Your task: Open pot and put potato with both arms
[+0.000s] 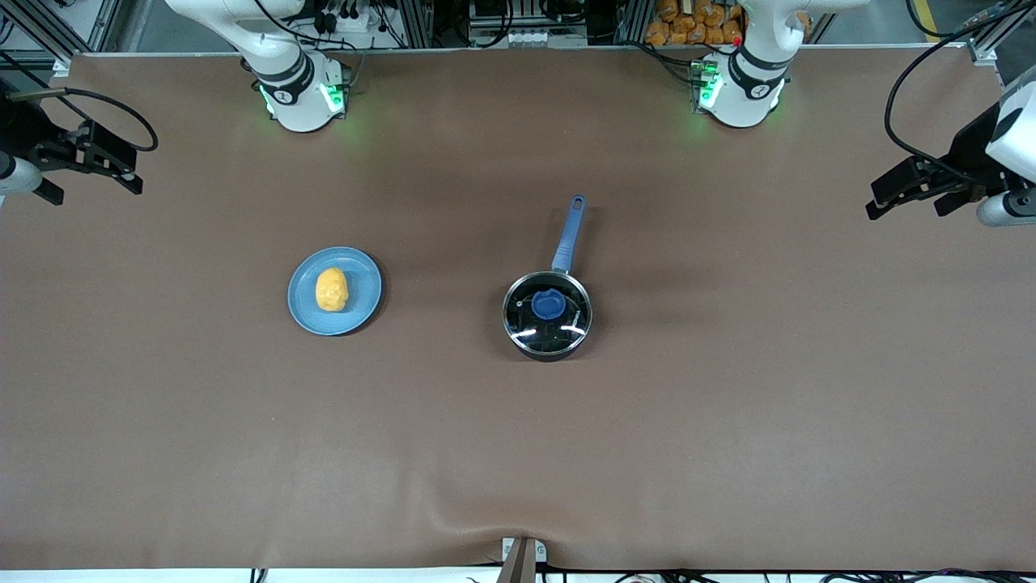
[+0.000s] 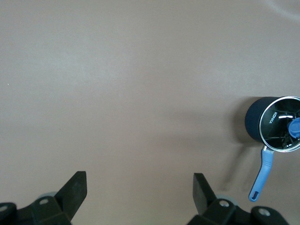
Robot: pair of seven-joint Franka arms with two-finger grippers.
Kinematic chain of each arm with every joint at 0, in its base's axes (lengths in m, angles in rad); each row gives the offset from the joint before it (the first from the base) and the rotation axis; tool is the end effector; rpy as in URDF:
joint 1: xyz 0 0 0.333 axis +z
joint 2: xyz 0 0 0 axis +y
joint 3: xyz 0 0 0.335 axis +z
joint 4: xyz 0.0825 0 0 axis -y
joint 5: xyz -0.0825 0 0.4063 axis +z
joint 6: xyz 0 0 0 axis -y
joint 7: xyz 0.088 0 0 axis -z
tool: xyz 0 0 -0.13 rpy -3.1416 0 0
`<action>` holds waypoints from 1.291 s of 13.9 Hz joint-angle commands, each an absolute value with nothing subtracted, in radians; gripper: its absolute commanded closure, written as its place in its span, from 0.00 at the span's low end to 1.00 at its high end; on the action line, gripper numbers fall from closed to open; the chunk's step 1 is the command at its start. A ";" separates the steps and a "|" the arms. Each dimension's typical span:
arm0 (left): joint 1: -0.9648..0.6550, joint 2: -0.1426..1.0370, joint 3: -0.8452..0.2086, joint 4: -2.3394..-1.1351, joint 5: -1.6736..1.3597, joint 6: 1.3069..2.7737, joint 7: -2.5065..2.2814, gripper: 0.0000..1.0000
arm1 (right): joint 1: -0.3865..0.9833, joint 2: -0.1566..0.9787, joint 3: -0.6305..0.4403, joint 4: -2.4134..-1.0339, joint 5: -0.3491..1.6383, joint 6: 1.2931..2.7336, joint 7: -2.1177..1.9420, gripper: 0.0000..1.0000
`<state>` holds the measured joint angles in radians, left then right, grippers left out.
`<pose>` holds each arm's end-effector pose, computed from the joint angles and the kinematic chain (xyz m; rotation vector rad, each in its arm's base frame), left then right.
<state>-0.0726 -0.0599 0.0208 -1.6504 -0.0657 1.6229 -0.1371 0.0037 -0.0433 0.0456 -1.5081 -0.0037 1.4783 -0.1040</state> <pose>0.5612 -0.0370 0.6200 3.0687 0.1346 0.0398 0.5523 0.0274 0.6675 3.1263 0.2395 0.0208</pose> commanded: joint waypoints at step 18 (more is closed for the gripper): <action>-0.067 -0.048 0.028 -1.637 -0.058 1.621 -0.127 0.00 | 0.005 -0.031 0.041 -1.483 0.014 1.462 -0.100 0.00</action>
